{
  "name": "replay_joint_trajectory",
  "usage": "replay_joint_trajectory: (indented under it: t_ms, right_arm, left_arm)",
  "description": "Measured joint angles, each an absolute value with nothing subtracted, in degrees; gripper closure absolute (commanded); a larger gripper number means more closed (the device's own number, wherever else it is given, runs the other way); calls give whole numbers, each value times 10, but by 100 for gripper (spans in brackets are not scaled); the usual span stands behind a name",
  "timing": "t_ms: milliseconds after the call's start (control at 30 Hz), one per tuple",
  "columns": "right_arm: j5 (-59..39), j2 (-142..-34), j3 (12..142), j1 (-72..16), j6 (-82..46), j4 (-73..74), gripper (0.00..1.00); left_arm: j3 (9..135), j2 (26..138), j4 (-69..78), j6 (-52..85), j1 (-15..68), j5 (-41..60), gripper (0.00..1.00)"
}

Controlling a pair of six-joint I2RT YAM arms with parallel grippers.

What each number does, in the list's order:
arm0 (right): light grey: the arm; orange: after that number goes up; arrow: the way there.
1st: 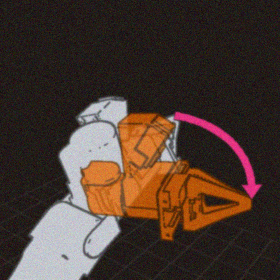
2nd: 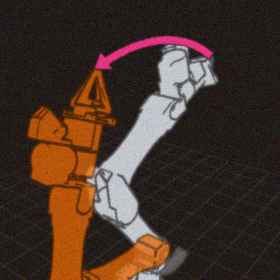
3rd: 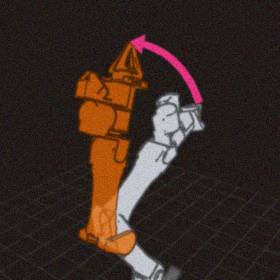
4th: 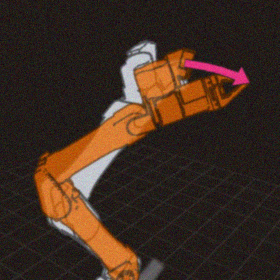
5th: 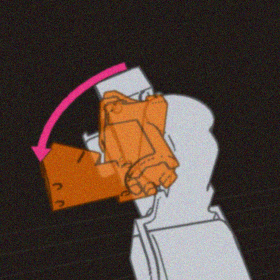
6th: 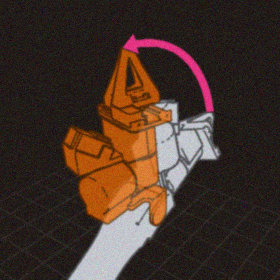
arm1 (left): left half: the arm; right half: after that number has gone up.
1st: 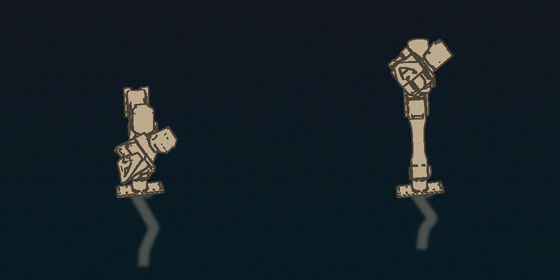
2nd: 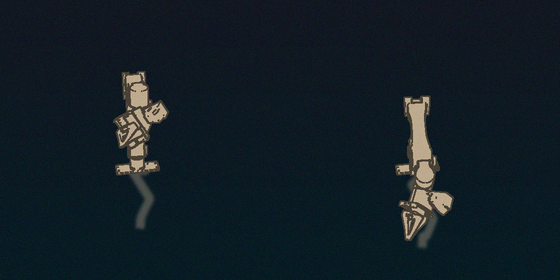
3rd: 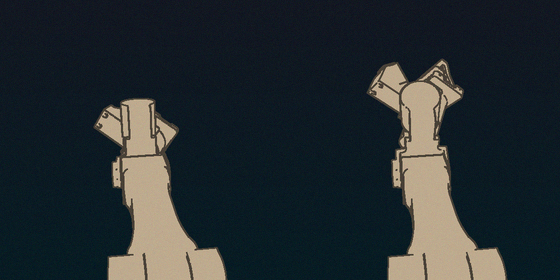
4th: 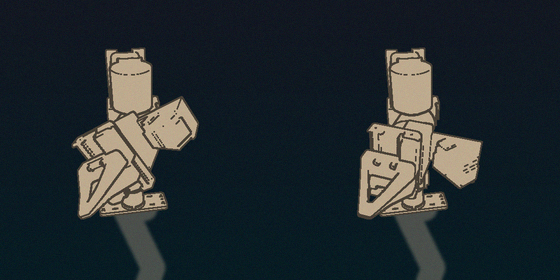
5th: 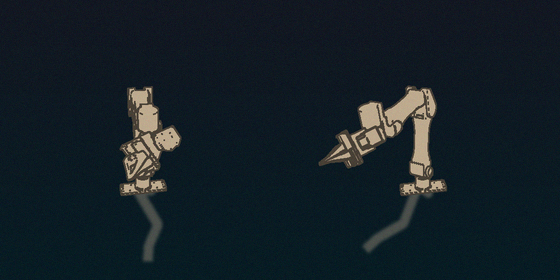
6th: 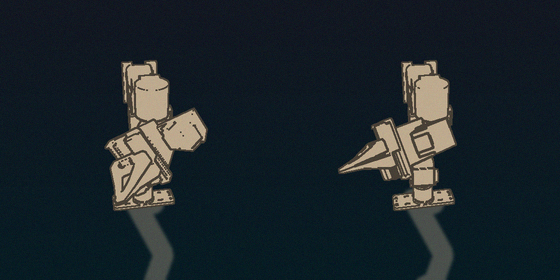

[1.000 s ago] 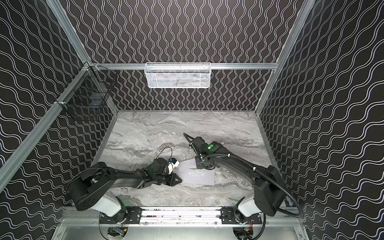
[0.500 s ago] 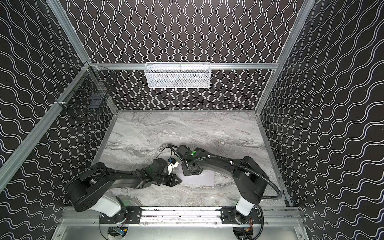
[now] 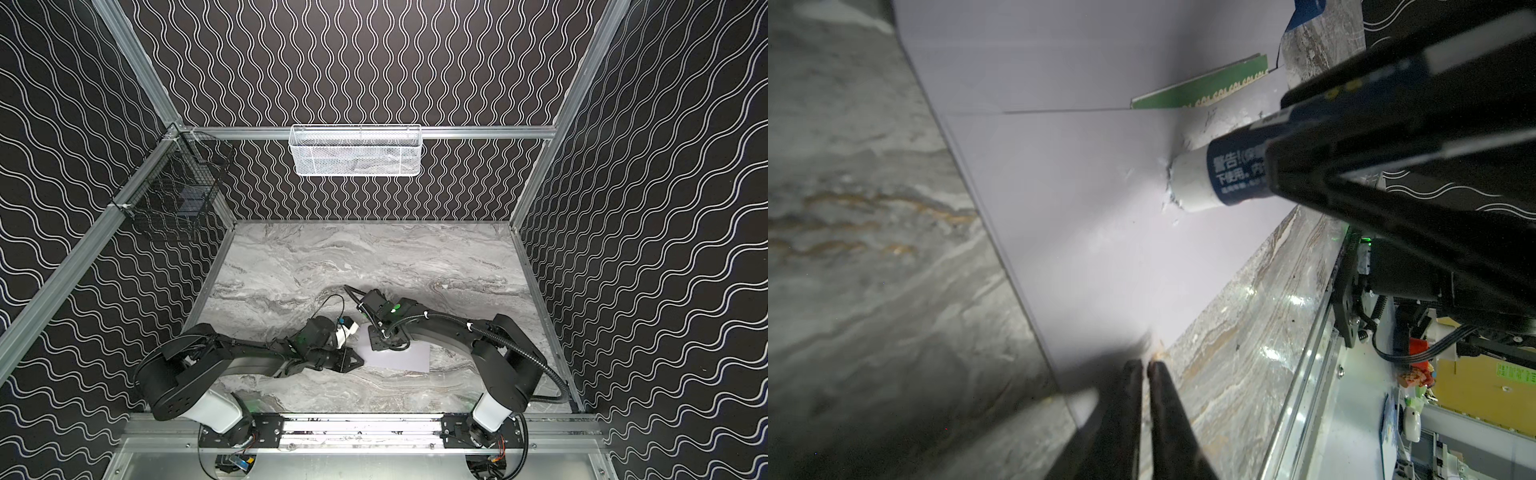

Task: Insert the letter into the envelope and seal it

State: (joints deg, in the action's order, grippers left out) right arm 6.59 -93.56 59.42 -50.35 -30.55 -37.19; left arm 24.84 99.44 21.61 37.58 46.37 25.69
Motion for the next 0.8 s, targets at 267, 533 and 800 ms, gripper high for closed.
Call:
replay_joint_trajectory:
  t_ms: [267,533,800]
  right_arm:
    - [73,-927,589,-497,-299,-381,100]
    - [194,-918,579,-494,-293,-457,100]
    - [128,-868,575,-492,-273,-437,100]
  left_arm:
    - [248,999,224,378,464,258,88]
    - [250,1002,223,387,463,263,88]
    - [243,938,147,378,465,255,86]
